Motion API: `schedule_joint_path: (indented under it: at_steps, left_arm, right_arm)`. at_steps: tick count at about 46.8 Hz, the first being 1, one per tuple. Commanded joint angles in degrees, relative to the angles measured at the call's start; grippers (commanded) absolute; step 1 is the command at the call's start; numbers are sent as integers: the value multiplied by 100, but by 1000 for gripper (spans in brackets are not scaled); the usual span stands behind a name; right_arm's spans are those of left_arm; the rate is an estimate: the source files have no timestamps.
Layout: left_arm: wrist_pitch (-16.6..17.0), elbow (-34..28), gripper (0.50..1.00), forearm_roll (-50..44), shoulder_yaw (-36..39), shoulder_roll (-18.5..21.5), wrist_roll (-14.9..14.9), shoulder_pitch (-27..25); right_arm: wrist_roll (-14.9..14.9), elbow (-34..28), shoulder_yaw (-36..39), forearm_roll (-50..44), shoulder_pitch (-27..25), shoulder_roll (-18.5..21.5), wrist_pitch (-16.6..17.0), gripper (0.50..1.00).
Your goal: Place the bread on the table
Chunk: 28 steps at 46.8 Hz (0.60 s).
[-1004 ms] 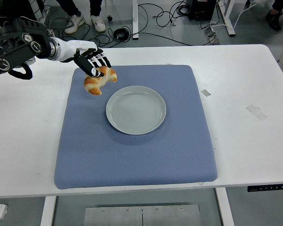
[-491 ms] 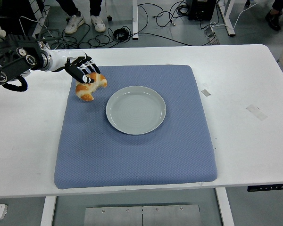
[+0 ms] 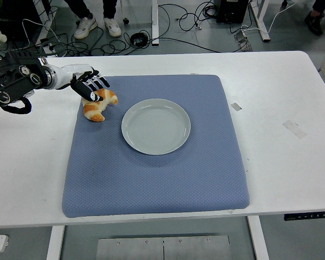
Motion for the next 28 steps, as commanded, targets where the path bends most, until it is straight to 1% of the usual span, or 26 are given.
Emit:
schedule_joint_path:
  at_steps: [1,10,15,21,24,28]
  left_arm:
    - [-1,5,764,-1,0,-2,-2,10]
    - [-1,5,771,-1,0,-2,-2,36]
    - [-1,13,802,-1,-9,-2,-2,28]
    - [-1,5,855,-19,-97,6,-2,-25]
    - [-1,5,867,-72,-255,6,7,-52]
    - [-1,5,869,-98,-439,6,15,-95]
  right_arm:
    - [-2,-9,0,1,-7,0,-1,1000]
    - [-2,0,0,1,-7,0,-1,1000]
    - [-2,0,0,1,-7,0,-1,1000]
    - [-2,0,0,1,-7,0,-1,1000]
    - [-2,0,0,1,2,0,-1,1000]
    - [-2,0,0,1,2,0,-1,1000]
